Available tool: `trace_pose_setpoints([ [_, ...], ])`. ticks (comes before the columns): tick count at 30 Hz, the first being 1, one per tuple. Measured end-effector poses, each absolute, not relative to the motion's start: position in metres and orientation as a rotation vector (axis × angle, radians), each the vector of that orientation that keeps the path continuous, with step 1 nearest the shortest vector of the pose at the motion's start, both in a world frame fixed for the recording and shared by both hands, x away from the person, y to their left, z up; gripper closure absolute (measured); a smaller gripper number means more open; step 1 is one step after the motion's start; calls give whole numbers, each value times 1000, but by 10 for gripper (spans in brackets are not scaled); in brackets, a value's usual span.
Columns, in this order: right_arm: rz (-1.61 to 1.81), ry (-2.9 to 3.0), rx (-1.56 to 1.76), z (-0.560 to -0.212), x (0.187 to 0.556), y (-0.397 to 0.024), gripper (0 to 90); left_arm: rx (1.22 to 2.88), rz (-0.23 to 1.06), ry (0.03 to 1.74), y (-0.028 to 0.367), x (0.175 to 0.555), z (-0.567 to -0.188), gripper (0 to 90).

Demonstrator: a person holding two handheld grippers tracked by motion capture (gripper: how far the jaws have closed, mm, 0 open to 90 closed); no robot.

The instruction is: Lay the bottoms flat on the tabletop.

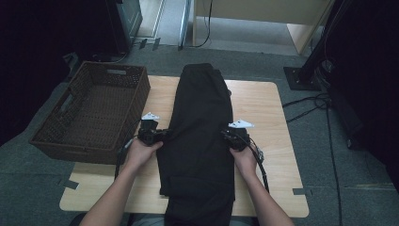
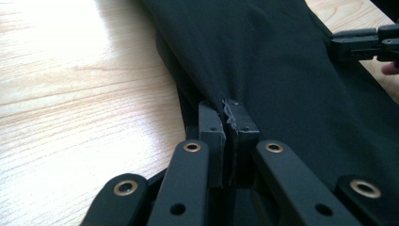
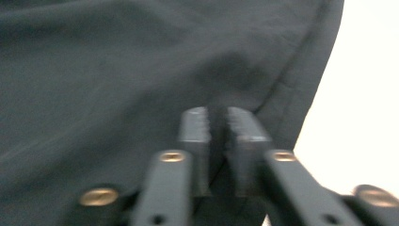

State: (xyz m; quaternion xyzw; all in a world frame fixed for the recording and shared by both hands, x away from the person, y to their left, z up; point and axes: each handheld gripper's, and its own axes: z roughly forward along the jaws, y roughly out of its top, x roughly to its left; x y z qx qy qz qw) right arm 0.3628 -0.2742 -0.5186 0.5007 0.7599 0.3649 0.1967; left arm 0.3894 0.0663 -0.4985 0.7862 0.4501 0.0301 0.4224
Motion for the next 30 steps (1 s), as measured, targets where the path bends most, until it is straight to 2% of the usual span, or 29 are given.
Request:
trace_pose_setpoints([
  [11, 1055, 2122, 1437, -491, 354, -297, 895, 1985, 76, 1136, 68, 388, -497, 845],
  [21, 1015, 2163, 1468, -511, 347, -299, 893, 2016, 69, 1143, 67, 386, -503, 858],
  [30, 1026, 2169, 1459, -515, 342, -299, 891, 2046, 63, 1142, 67, 381, -506, 867],
])
